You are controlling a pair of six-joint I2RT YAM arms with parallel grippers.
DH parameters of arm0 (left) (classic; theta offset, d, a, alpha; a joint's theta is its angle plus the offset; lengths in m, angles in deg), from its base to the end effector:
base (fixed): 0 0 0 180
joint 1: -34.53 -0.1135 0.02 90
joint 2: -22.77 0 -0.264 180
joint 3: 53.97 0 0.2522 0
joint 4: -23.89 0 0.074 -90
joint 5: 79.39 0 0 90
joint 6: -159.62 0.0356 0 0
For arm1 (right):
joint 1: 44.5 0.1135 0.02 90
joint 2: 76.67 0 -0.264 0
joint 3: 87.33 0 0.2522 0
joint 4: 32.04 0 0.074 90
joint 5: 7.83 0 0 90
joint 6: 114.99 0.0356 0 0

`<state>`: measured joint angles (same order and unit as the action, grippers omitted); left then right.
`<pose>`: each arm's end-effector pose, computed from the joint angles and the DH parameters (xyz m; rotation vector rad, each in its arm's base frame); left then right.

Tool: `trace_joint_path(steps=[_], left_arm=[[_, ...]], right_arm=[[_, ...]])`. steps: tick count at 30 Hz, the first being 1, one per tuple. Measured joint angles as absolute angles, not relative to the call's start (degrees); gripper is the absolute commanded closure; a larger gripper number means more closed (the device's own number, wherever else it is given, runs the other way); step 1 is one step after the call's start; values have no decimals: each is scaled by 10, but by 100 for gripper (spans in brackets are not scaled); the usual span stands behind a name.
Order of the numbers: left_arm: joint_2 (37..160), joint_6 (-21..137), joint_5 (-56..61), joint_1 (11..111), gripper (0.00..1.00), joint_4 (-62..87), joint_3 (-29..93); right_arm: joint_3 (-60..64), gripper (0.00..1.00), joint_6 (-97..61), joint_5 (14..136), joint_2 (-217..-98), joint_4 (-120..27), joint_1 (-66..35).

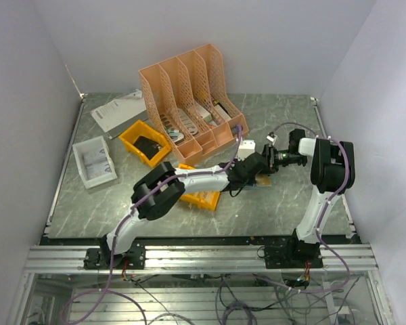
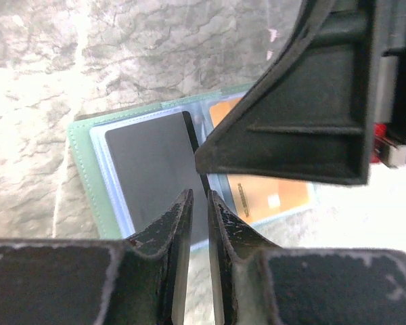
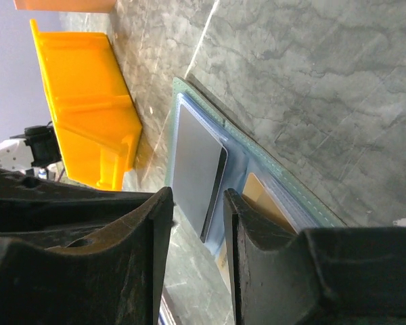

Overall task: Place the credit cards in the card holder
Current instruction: Insert the credit card into the card holder.

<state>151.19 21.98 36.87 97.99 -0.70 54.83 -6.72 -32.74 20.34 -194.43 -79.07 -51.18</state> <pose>0.2364 -0.4381 0.1618 0.0914 2.2927 -0.4939 0.3544 -0.0099 0.1045 -0.1003 2.5208 1.4820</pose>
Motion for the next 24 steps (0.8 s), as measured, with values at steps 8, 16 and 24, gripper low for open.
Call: trace_joint_path(steps=[8,16,24], left_arm=[[1358,298,338,979,73,91,410],[1249,368,327,973,38,151,317],[1206,328,170,876,22,249,196]], right_arm=[[-69,65,-350,214,-1892,-791,-514],[-112,97,-404,216,-1782,-762,-516],[-152,100,-472,264,-1720,-734,-481]])
